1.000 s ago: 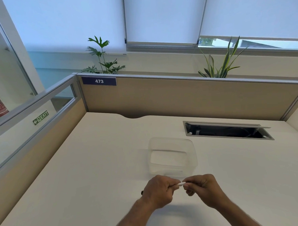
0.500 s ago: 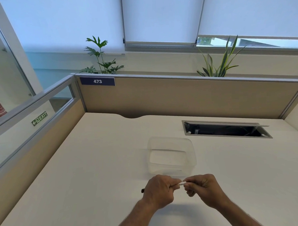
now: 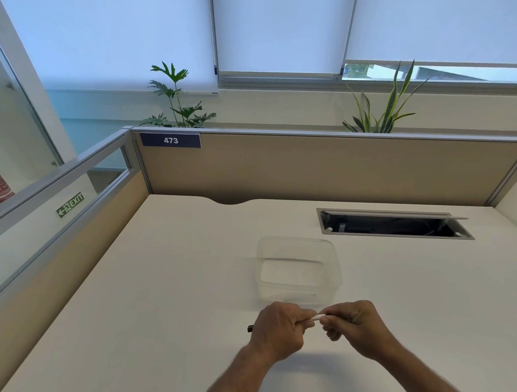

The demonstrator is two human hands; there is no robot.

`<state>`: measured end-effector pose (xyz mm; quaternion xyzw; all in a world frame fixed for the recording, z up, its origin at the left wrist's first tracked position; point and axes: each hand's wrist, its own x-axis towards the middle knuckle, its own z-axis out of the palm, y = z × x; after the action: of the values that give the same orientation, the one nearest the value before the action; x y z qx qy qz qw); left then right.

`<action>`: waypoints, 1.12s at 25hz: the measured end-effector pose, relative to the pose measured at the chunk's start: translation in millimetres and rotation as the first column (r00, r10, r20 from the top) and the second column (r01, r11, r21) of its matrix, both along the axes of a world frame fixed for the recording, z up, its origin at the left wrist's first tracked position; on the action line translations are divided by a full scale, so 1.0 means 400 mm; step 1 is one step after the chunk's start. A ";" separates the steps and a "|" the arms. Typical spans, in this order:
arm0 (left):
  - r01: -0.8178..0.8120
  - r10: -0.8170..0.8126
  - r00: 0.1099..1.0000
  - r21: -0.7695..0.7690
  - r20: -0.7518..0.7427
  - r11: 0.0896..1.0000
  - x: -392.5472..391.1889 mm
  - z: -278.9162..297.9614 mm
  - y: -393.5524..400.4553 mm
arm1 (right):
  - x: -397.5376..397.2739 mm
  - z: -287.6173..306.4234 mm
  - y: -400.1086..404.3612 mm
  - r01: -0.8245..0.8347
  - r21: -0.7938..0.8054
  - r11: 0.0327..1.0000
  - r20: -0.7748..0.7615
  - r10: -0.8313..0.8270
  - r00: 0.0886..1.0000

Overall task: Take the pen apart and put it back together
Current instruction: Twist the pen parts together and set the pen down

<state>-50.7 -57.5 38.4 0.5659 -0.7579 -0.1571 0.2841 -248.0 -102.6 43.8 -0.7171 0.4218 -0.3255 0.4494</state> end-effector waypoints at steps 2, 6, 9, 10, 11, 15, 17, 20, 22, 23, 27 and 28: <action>-0.009 0.009 1.000 0.013 -0.030 1.000 -0.004 0.001 -0.002 | -0.003 0.011 -0.006 -0.006 0.001 1.000 -0.020 0.006 1.000; -0.006 0.006 1.000 -0.005 -0.019 1.000 -0.006 0.002 -0.009 | -0.007 0.024 -0.007 -0.028 0.020 0.999 -0.089 0.030 0.996; -0.009 0.009 1.000 -0.036 0.006 0.999 -0.003 0.001 -0.012 | -0.004 0.024 -0.003 -0.015 0.022 1.000 -0.149 0.018 0.989; -0.011 0.012 1.000 -0.054 0.015 0.998 -0.003 0.002 -0.013 | -0.002 0.023 -0.002 -0.009 0.017 1.000 -0.166 0.012 0.986; -0.012 0.014 1.000 -0.074 0.025 0.997 -0.003 0.003 -0.014 | 0.002 0.023 0.000 -0.006 0.018 1.000 -0.178 0.009 0.984; -0.001 0.009 0.999 -0.180 0.047 0.984 -0.003 0.007 -0.015 | 0.020 0.018 0.007 0.009 0.100 0.995 -0.168 0.007 0.986; -0.009 0.018 0.999 -0.200 0.043 0.980 -0.002 0.010 -0.016 | 0.023 0.016 0.005 0.001 0.158 0.987 -0.148 0.022 0.989; -0.018 0.026 0.997 -0.121 0.068 0.992 0.007 0.015 -0.016 | 0.017 0.009 -0.001 0.003 0.228 0.974 -0.062 0.011 0.998; -0.022 0.031 0.995 -0.097 0.094 0.995 0.011 0.017 -0.017 | 0.011 0.000 0.003 0.016 0.185 0.983 -0.017 -0.013 1.000; -0.026 0.034 0.995 -0.090 0.093 0.996 0.011 0.019 -0.017 | 0.008 -0.003 0.006 0.017 0.138 0.990 -0.010 -0.016 1.000; -0.026 0.026 1.000 0.005 -0.014 1.000 0.008 0.028 -0.016 | 0.000 -0.014 0.016 0.026 -0.078 0.997 -0.111 -0.035 0.993; -0.016 0.019 0.998 0.050 -0.057 0.999 0.009 0.030 -0.016 | 0.003 -0.015 0.017 0.035 -0.134 0.990 -0.138 -0.054 0.989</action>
<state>-47.2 -63.9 50.5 0.5747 -0.7403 -0.1894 0.2929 -247.0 -95.6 38.0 -0.7566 0.4461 -0.3112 0.3629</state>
